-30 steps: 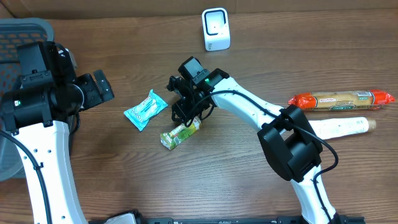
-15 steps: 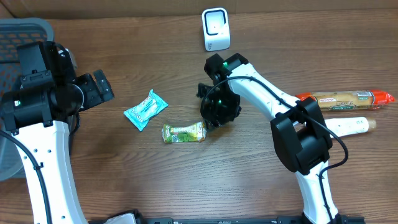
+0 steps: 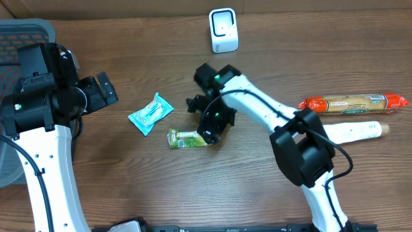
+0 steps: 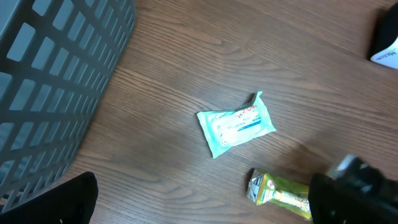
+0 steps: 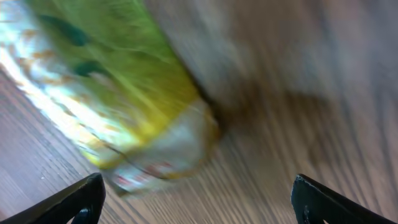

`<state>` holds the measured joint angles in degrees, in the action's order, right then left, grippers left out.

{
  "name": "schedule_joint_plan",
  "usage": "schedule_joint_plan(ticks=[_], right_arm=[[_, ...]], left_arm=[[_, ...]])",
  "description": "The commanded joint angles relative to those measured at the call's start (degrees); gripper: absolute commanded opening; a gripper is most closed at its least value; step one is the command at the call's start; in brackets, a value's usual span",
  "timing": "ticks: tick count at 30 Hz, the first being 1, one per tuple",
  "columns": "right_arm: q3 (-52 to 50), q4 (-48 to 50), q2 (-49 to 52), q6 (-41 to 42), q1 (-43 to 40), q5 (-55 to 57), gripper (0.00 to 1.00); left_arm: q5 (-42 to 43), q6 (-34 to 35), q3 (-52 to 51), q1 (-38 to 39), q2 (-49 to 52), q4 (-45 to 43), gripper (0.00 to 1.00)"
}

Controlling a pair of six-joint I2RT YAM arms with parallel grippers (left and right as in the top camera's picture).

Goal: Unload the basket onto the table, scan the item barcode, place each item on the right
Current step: 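Regrasp the green tea pouch and lift it upright with the right gripper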

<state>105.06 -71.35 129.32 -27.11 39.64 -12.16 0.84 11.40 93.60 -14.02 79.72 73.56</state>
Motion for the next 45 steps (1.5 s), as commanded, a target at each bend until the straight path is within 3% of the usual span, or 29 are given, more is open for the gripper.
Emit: schedule_joint_plan(ticks=[1, 19, 25, 28, 34, 45], right_arm=[[1.5, 0.4, -0.6, -4.9, 3.3, 2.3, 0.96], [-0.9, 5.4, -0.5, -9.9, 4.0, 2.1, 0.93], [-1.5, 5.7, -0.2, -12.0, 4.0, 1.5, 0.63], [-1.6, 5.7, -0.2, -12.0, 4.0, 1.6, 0.35], [-1.6, 5.7, -0.2, -11.6, 3.7, 2.1, 0.04], [-0.3, 5.4, -0.2, 10.5, -2.2, 5.7, 0.04]], left_arm=[[0.2, -1.1, 1.0, -0.2, 0.2, -0.1, 0.99], [0.2, -1.1, 1.0, -0.2, 0.2, -0.1, 0.99], [0.2, -1.1, 1.0, -0.2, 0.2, -0.1, 0.99], [0.2, -1.1, 1.0, -0.2, 0.2, -0.1, 1.0], [0.2, -1.1, 1.0, -0.2, 0.2, -0.1, 1.0], [0.2, -1.1, 1.0, -0.2, 0.2, -0.1, 1.0]])
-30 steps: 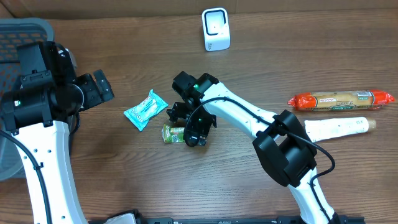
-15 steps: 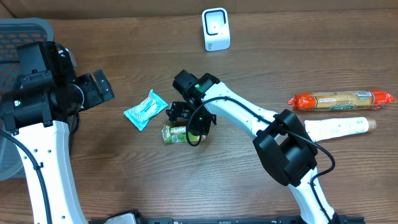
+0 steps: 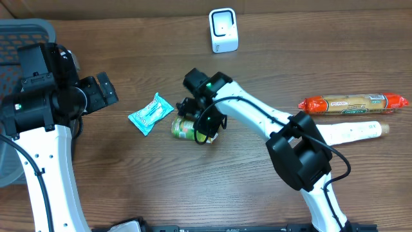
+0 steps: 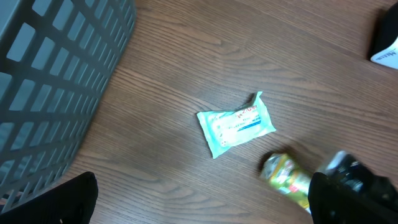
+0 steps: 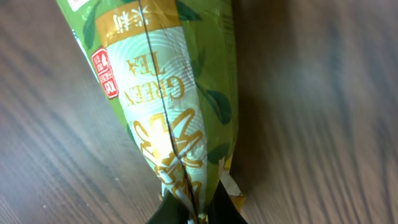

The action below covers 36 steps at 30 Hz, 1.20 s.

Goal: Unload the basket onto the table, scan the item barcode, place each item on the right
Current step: 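Regrasp the green tea pouch and lift it upright with the right gripper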

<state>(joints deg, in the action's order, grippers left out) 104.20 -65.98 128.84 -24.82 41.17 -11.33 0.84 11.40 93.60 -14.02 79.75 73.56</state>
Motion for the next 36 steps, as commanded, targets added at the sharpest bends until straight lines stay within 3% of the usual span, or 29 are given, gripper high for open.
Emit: schedule_joint_plan(ticks=[1, 11, 24, 27, 32, 36], right_arm=[[0.5, 0.1, 0.3, 9.5, -4.8, 4.9, 0.04], [0.5, -2.3, 0.3, 32.6, -16.5, 4.3, 0.04], [0.5, -6.6, 0.3, 34.0, -20.3, -2.5, 0.04], [0.6, -6.8, 0.3, 34.0, -20.1, -2.5, 0.22], [3.0, -8.8, -0.1, 33.5, -20.5, -2.5, 0.25], [7.3, -10.0, -2.9, 31.6, -20.8, -2.4, 0.33]], left_arm=[[0.2, -1.1, 1.0, -0.2, 0.2, -0.1, 1.0], [0.2, -1.1, 1.0, -0.2, 0.2, -0.1, 0.99], [0.2, -1.1, 1.0, -0.2, 0.2, -0.1, 1.0], [0.2, -1.1, 1.0, -0.2, 0.2, -0.1, 0.99], [0.2, -1.1, 1.0, -0.2, 0.2, -0.1, 1.0], [0.2, -1.1, 1.0, -0.2, 0.2, -0.1, 1.0]])
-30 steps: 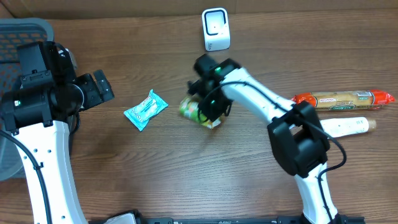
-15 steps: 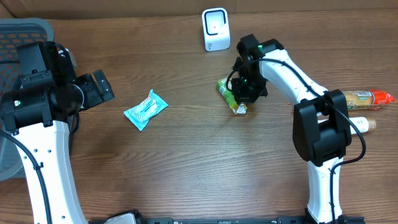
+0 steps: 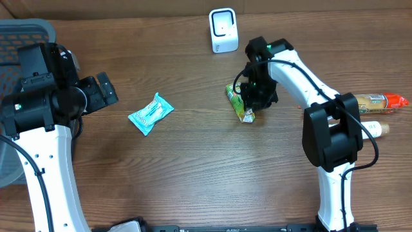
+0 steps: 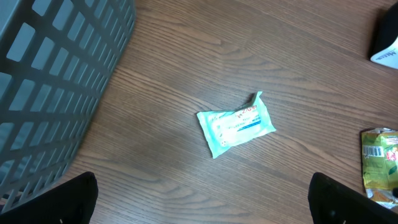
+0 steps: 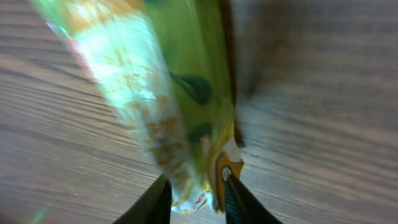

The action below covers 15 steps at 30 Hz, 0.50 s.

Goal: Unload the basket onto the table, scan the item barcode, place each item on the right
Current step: 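Regrasp the green tea pouch and lift it upright with the right gripper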

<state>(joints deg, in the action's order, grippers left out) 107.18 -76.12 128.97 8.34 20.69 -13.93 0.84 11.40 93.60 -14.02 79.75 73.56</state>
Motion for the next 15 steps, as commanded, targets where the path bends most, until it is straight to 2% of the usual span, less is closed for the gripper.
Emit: schedule_joint_plan(ticks=[1, 3, 5, 10, 12, 15], right_arm=[[5.2, 0.0, -4.1, -2.5, -0.3, 0.1, 0.35], [6.3, -0.5, -6.0, -5.3, -0.3, 0.2, 0.45], [6.3, -1.0, -7.0, -9.8, -0.3, 0.2, 0.6], [2.1, -0.3, -6.3, -18.2, -0.3, 0.2, 0.67], [-1.8, 2.3, -6.1, -20.7, -0.3, 0.1, 0.71], [-8.2, 8.2, -6.1, -22.5, -0.2, 0.3, 0.71]], left_arm=[[0.2, -1.1, 1.0, -0.2, 0.2, -0.1, 0.99], [0.2, -1.1, 1.0, -0.2, 0.2, -0.1, 1.0], [0.2, -1.1, 1.0, -0.2, 0.2, -0.1, 1.0], [0.2, -1.1, 1.0, -0.2, 0.2, -0.1, 0.99], [0.2, -1.1, 1.0, -0.2, 0.2, -0.1, 1.0], [0.2, -1.1, 1.0, -0.2, 0.2, -0.1, 1.0]])
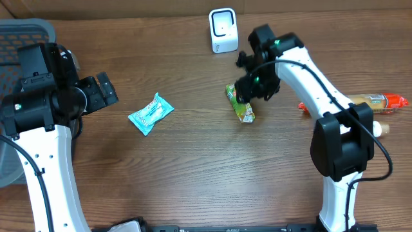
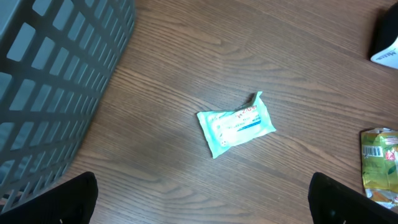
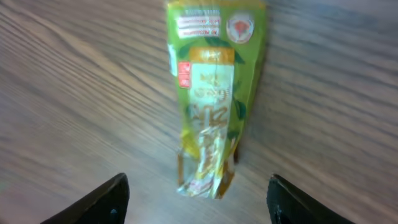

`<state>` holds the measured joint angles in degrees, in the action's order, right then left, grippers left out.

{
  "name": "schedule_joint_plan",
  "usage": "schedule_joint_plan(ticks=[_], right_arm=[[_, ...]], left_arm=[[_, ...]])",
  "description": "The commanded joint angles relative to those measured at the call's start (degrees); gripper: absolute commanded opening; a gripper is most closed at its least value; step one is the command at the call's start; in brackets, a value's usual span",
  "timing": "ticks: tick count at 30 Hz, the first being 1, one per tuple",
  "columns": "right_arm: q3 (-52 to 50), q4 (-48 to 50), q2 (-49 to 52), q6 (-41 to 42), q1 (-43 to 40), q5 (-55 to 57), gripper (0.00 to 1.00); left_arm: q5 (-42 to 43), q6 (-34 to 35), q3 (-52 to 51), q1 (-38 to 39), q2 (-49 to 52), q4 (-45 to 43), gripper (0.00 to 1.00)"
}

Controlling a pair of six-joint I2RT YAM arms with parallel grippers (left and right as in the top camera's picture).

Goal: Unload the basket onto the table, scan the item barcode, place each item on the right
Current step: 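Regrasp the green tea pouch and lift it upright with the right gripper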

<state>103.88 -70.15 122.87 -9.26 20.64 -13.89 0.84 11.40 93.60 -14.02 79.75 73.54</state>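
The green tea packet [image 1: 240, 105] lies flat on the wooden table, a short way in front of the white scanner [image 1: 223, 30]. My right gripper [image 1: 255, 82] hovers just above the packet. In the right wrist view the right gripper [image 3: 202, 202] is open, its dark fingertips [image 3: 111, 199] wide apart, and the packet [image 3: 214, 106] lies free below them. The left gripper [image 1: 103, 92] stays at the far left. It shows open and empty in the left wrist view [image 2: 202, 202], where the packet's end [image 2: 379, 165] appears at the right edge.
A teal wipes packet [image 1: 150, 113] lies left of centre. A grey mesh basket [image 1: 19, 32] stands at the far left. An orange sausage pack [image 1: 351, 102] and a white tube [image 1: 357, 131] lie at the right, partly behind my right arm.
My right gripper was shut on the end of the green packet; now it is open and higher, and the packet lies free on the table at the same spot.
The green packet lay mid-table with my right gripper open over it. Then the gripper was shut on its end. Later the packet was further right, in front of the scanner, still gripped. Now it lies released there. The left arm has not moved.
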Motion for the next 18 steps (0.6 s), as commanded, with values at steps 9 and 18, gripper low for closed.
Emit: schedule_joint_plan(ticks=[9, 18], right_arm=[[-14.9, 15.4, 0.0, -5.8, -0.1, 0.2, 0.59], [-14.9, 16.3, 0.0, -5.7, -0.1, -4.9, 0.21]], left_arm=[[0.2, -1.1, 1.0, -0.2, 0.2, -0.1, 1.0], [0.2, -1.1, 1.0, -0.2, 0.2, -0.1, 1.0]])
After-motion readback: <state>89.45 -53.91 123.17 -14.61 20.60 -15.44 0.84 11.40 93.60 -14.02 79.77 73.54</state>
